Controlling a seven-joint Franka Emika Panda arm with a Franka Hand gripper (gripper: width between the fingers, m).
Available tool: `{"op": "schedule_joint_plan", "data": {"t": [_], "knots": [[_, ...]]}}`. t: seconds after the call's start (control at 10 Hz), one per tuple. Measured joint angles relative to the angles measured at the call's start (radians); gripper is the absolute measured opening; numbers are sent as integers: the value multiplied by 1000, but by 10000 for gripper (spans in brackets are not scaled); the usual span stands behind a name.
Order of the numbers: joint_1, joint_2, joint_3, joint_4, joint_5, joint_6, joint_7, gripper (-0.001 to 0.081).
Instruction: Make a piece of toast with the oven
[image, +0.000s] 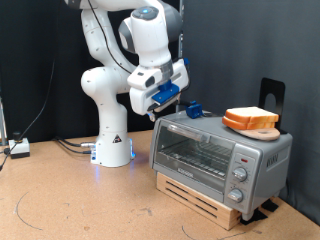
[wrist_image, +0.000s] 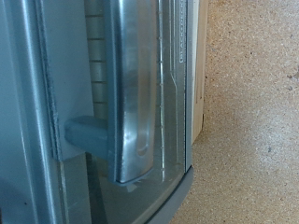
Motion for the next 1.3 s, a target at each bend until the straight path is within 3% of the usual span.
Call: {"op": "schedule_joint_plan", "data": {"t": [0.4,1.0,1.3], "knots": [[1,18,-8,-23,36,15,-11,807],[0,107,-10,-71,37,126,-11,807],[-27,112,-28,-72,25,151,-11,807]]}}
